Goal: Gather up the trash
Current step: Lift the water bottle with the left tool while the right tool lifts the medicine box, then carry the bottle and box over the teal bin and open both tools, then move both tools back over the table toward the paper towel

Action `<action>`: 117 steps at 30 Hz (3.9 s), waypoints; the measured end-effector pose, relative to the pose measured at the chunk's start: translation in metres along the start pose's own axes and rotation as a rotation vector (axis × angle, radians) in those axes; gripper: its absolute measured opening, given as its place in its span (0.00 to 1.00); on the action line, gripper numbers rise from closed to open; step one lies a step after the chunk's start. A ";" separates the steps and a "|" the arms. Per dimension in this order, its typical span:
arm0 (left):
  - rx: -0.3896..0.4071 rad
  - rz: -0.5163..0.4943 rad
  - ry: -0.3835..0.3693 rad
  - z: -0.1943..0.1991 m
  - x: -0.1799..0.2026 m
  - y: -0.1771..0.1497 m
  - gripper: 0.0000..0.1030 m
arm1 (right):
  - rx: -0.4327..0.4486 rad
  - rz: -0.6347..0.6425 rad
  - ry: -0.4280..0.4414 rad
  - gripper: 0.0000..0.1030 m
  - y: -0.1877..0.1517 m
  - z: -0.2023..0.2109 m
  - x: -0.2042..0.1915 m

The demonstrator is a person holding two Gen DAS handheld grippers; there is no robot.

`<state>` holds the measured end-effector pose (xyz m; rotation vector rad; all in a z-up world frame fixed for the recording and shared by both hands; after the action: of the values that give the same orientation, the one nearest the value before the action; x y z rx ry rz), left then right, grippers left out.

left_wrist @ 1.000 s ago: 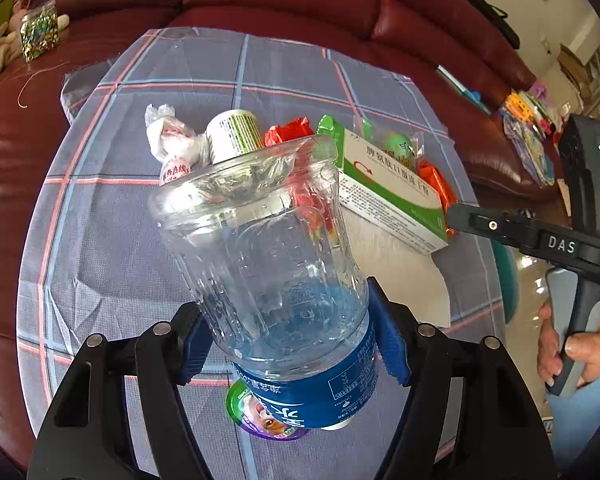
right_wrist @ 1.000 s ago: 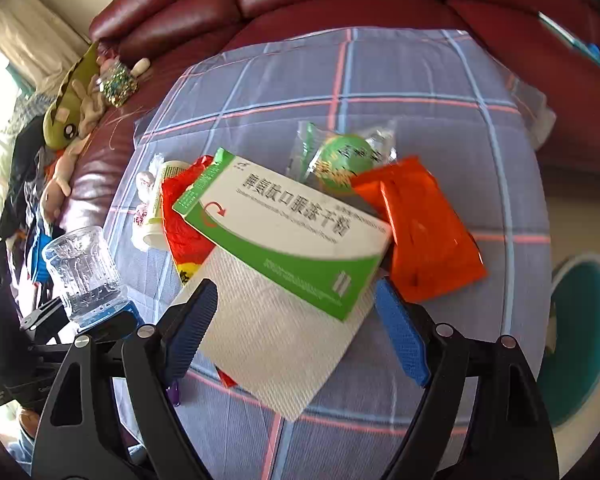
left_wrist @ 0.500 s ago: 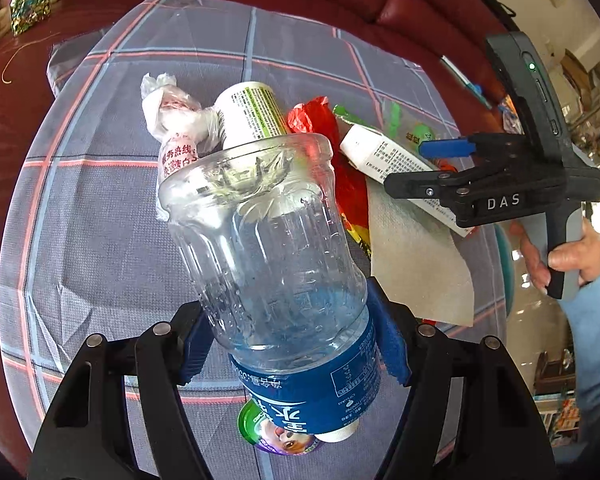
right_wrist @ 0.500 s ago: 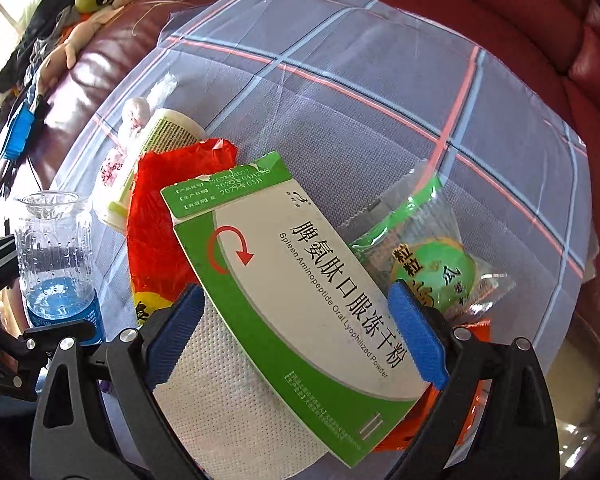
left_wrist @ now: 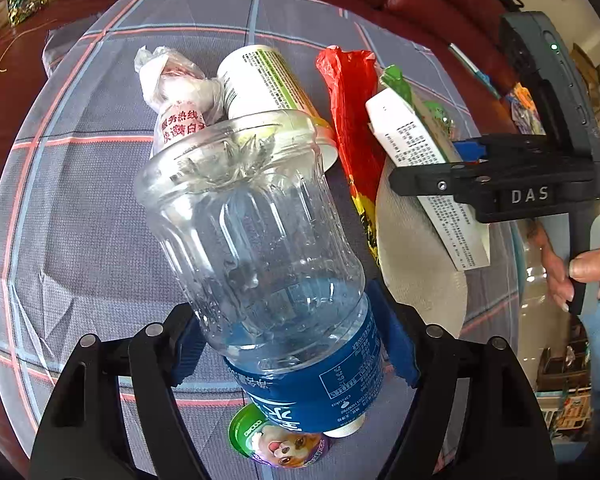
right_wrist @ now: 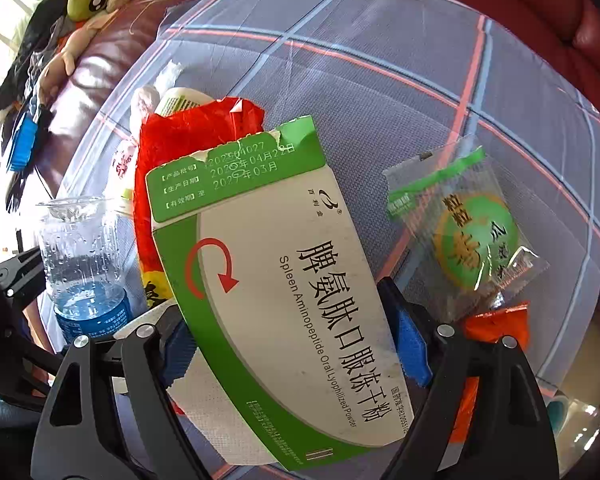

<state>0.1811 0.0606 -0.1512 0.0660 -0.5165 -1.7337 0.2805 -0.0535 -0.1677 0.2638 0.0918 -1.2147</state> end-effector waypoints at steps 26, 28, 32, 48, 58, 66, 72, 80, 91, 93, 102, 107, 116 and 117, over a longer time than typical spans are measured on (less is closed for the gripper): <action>0.202 -0.081 0.084 0.090 0.052 0.025 0.66 | 0.273 -0.440 0.217 0.76 -0.081 0.123 0.071; 0.210 -0.096 0.087 0.094 0.062 0.029 0.66 | 0.289 -0.459 0.224 0.76 -0.089 0.130 0.079; 0.238 -0.140 0.068 0.107 0.087 0.039 0.66 | 0.335 -0.498 0.251 0.76 -0.104 0.148 0.097; 0.133 -0.473 -0.123 0.034 0.276 0.081 0.66 | 0.525 -0.843 0.183 0.76 -0.208 0.200 0.256; 0.015 -0.619 -0.163 -0.052 0.377 0.092 0.66 | 0.554 -1.009 0.141 0.76 -0.254 0.192 0.339; -0.077 -0.666 -0.152 -0.114 0.407 0.101 0.67 | 0.508 -1.073 0.149 0.76 -0.256 0.164 0.373; -0.113 -0.661 -0.109 -0.140 0.403 0.105 0.81 | 0.483 -1.082 0.142 0.76 -0.248 0.150 0.383; -0.095 -0.613 -0.094 -0.137 0.380 0.106 0.86 | 0.452 -1.080 0.142 0.76 -0.238 0.131 0.381; -0.087 -0.594 -0.097 -0.121 0.366 0.094 0.89 | 0.392 -1.099 0.115 0.83 -0.226 0.110 0.378; -0.085 -0.592 -0.103 -0.119 0.364 0.091 0.90 | 0.390 -1.097 0.091 0.83 -0.227 0.111 0.377; -0.086 -0.573 -0.133 -0.109 0.353 0.080 0.90 | 0.367 -1.088 0.039 0.86 -0.234 0.118 0.359; -0.064 -0.559 -0.134 -0.093 0.341 0.073 0.93 | 0.364 -1.074 0.033 0.86 -0.234 0.122 0.342; -0.029 -0.489 -0.106 -0.061 0.292 0.057 0.94 | 0.356 -0.992 0.044 0.86 -0.218 0.124 0.288; -0.026 -0.477 -0.101 -0.058 0.283 0.056 0.94 | 0.352 -0.981 0.046 0.86 -0.215 0.122 0.281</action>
<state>0.1843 -0.2315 -0.1158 0.0885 -0.5844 -2.2176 0.1688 -0.4096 -0.1412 0.5931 0.0439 -2.2047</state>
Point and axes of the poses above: each gripper's, at about its wrist camera, not at the fingertips, and z roughly against the way its jaws point, x to its right, y to its top, the point moved 6 cm from there along -z, roughly the way its jaws point, and after that the axes turned 14 degrees about -z, right-handed, at the moved point
